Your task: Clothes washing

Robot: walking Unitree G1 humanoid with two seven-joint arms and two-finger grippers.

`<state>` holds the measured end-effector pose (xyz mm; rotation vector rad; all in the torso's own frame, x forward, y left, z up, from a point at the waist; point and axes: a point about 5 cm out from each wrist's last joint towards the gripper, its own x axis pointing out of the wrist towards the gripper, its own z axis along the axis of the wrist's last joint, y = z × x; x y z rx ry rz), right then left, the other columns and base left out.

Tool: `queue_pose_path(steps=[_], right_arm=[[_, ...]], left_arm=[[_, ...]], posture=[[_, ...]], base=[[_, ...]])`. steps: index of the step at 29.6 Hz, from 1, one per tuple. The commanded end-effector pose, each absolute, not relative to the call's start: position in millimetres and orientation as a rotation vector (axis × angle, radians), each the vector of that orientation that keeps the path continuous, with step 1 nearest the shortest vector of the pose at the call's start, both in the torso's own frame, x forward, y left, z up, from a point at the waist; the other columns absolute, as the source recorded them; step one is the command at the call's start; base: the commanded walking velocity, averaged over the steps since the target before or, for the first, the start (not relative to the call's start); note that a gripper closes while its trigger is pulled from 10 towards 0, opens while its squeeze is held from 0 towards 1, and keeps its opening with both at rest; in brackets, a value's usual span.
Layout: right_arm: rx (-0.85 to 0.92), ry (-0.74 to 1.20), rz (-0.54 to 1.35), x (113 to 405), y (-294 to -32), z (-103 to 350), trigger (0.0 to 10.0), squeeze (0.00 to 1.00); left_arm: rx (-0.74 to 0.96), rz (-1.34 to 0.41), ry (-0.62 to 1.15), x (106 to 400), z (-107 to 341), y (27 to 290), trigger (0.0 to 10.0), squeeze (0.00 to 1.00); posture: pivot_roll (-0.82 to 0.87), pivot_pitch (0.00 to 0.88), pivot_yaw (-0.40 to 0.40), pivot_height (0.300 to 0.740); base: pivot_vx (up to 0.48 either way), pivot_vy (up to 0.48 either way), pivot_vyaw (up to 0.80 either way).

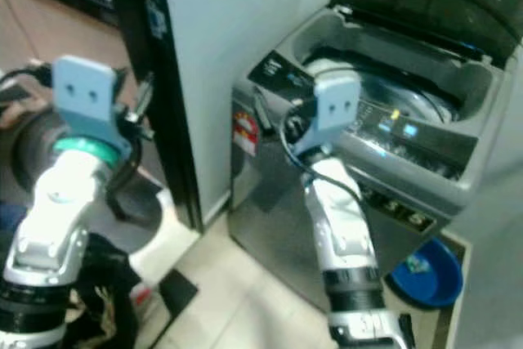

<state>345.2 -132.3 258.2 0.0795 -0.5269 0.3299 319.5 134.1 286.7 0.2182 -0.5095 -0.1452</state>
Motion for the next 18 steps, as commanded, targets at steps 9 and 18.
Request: queue_pose_path(steps=[9, 18], right_arm=[[0.082, -0.529, 0.35, 345.2, -127.7, 258.4, 10.0, 0.0], [0.081, -0.528, 0.353, 345.6, -127.9, 258.2, 10.0, 0.0]], left_arm=[[0.233, -0.136, -0.48, 319.7, 279.6, 137.5, 10.0, 0.0], [0.236, -0.138, -0.46, 321.0, 275.5, 135.8, 10.0, 0.0]], posture=[[0.08, 0.057, -0.028, 0.74], [0.07, 0.056, -0.03, 0.74]], base=[[0.0, 0.0, 0.79], [0.0, 0.0, 0.79]])
